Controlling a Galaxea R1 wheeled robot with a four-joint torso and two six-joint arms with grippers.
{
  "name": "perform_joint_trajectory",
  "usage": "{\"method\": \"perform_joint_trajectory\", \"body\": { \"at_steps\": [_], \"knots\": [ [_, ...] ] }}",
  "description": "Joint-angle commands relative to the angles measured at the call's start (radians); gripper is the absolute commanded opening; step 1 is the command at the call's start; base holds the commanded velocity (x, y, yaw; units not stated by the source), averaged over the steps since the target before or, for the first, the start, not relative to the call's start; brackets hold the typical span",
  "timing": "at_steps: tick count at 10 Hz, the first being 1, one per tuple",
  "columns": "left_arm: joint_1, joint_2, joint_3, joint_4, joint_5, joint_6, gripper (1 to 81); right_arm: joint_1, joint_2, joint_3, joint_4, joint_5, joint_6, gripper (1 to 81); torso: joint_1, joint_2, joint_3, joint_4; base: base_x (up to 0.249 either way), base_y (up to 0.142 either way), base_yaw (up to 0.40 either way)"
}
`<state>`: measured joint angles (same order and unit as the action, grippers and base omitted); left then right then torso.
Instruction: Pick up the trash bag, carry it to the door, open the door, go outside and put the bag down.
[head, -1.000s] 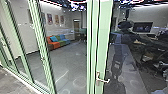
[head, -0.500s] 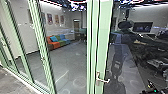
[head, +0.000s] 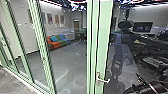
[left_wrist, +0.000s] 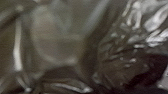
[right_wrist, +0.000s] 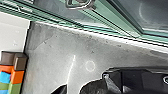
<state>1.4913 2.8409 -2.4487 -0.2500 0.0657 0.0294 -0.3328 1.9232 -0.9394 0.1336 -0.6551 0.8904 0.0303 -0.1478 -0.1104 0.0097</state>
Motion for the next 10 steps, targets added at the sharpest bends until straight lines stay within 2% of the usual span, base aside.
{"method": "perform_joint_trajectory", "body": {
  "at_steps": [1,3,4,6,7,10],
  "knots": [
    [-0.038,-0.073,0.108,-0.005,0.034,0.004,1.0,0.131,0.053,-0.047,-0.062,-0.032,0.099,81.1,0.000,0.000,0.000,0.000,0.000,0.000,0.000],
    [-0.022,-0.107,0.142,-0.025,0.034,0.003,1.0,0.145,0.101,-0.081,-0.081,-0.021,0.196,81.1,0.000,0.000,0.000,0.000,0.000,0.000,0.000],
    [-0.013,-0.125,0.163,-0.040,0.032,0.003,1.0,0.148,0.148,-0.102,-0.138,-0.018,0.294,81.1,0.000,0.000,0.000,0.000,0.000,0.000,0.000],
    [0.005,-0.135,0.171,-0.041,0.020,0.003,1.0,0.142,0.226,-0.152,-0.254,-0.026,0.448,81.1,0.001,0.000,0.000,0.000,0.000,0.000,0.000],
    [0.014,-0.132,0.172,-0.045,0.020,0.003,1.0,0.137,0.254,-0.186,-0.267,-0.029,0.476,81.1,0.001,0.000,-0.001,0.000,0.000,0.000,0.000],
    [0.027,-0.127,0.172,-0.043,0.020,0.003,1.0,0.140,0.342,-0.298,-0.267,-0.032,0.502,81.1,0.001,0.000,-0.001,0.000,0.000,0.000,0.000]
  ]
}}
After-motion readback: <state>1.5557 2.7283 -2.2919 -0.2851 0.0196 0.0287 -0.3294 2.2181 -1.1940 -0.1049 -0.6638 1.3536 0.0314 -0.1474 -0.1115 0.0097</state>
